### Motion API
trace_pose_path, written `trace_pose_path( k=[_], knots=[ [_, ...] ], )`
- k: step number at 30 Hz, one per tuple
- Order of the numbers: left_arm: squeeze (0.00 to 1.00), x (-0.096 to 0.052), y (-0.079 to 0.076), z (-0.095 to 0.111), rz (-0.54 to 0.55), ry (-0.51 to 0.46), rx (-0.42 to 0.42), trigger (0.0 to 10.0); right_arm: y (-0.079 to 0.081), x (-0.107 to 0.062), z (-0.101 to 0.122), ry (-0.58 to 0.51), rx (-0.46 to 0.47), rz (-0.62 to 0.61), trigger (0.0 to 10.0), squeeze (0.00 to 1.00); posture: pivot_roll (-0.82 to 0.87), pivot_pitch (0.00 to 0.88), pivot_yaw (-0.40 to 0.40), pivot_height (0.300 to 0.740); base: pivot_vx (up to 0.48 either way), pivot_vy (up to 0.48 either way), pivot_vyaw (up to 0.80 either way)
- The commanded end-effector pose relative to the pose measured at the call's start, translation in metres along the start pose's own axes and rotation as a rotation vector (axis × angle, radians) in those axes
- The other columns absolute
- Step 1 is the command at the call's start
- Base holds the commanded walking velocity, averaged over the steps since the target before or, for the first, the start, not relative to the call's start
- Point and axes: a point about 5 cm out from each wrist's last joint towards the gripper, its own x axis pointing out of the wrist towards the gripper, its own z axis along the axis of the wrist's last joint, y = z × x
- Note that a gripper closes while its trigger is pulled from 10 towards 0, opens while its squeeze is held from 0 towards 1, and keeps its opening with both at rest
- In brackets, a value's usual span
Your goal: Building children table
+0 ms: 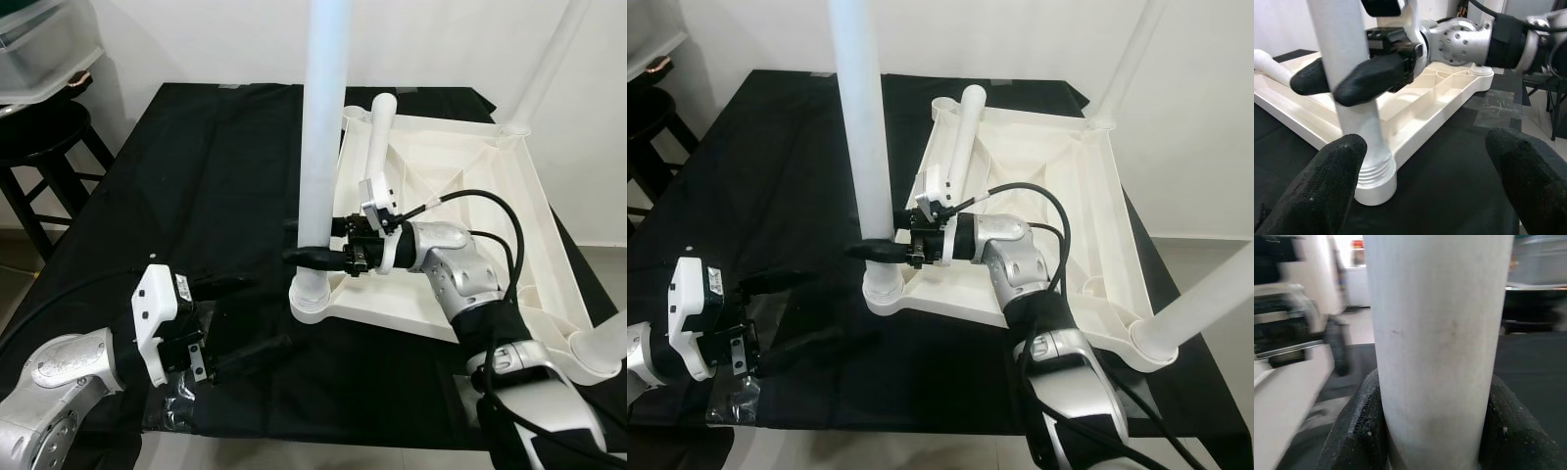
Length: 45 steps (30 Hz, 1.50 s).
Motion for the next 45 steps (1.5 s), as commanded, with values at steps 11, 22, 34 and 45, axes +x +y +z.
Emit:
trace_pose_path(
  k=[11, 22, 34, 45],
  knots=[
    [0.0, -0.008, -0.001, 0.0, -0.009, 0.039, 0.0, 10.0, 0.076, 0.014, -0.069, 0.188, 0.041, -0.748, 0.0, 0.0, 0.03, 0.194, -0.012, 0.74, 0.0, 0.0, 0.0],
    [0.0, -0.006, -0.002, -0.001, -0.018, 0.039, -0.003, 10.0, 0.065, 0.025, -0.053, 0.087, 0.089, -0.512, 10.0, 1.0, 0.04, 0.183, -0.008, 0.74, 0.0, 0.0, 0.0],
    [0.0, -0.003, -0.004, -0.003, -0.027, 0.033, -0.009, 10.0, 0.05, 0.018, -0.01, 0.061, -0.054, -0.062, 10.0, 0.0, 0.04, 0.183, -0.003, 0.74, 0.0, 0.0, 0.0],
    [0.0, 0.0, -0.006, -0.001, -0.032, 0.026, -0.009, 10.0, 0.004, 0.01, 0.014, 0.074, 0.005, 0.13, 10.0, 0.0, 0.06, 0.18, -0.006, 0.74, 0.0, 0.0, 0.0]
  ],
)
